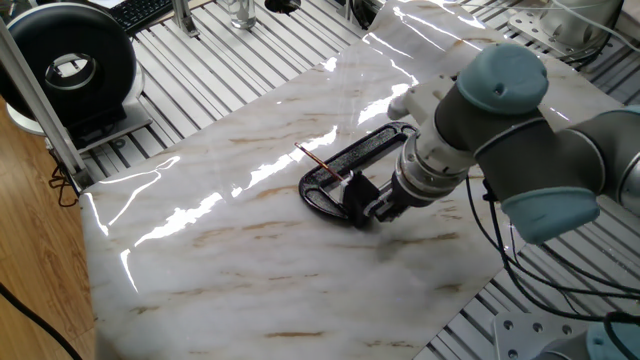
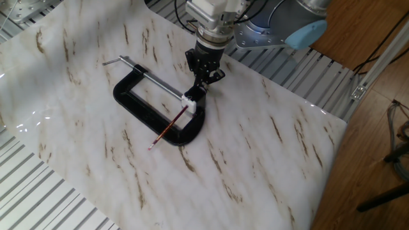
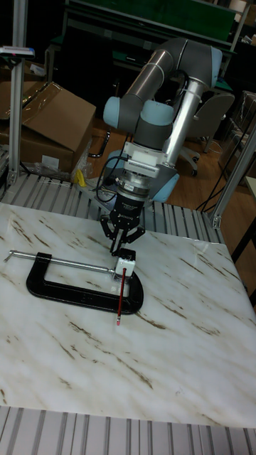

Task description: Sharpen the pencil with a pencil sharpener

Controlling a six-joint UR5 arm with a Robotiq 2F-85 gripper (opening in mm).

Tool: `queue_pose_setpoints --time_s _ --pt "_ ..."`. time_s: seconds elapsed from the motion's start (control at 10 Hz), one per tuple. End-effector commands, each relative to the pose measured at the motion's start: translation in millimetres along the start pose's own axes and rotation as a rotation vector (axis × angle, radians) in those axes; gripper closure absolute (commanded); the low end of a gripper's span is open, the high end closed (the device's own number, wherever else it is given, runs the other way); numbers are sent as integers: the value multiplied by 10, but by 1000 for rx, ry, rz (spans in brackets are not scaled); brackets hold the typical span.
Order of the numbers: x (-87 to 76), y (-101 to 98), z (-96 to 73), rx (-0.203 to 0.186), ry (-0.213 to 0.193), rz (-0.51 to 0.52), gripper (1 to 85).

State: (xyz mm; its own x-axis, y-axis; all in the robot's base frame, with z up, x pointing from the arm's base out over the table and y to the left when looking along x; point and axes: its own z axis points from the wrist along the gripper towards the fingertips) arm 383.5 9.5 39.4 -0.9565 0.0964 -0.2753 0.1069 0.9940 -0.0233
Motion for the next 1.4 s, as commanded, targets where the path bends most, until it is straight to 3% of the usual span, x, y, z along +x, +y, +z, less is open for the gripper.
queue_pose_setpoints --time_s 0.0,0.5,1.0,1.3 --pt "-72 -42 -107 -4 14 10 837" --pt "-145 115 -251 2 36 49 847" --pt "-177 91 -348 -5 51 56 847" --pt "-203 222 -416 2 61 83 847"
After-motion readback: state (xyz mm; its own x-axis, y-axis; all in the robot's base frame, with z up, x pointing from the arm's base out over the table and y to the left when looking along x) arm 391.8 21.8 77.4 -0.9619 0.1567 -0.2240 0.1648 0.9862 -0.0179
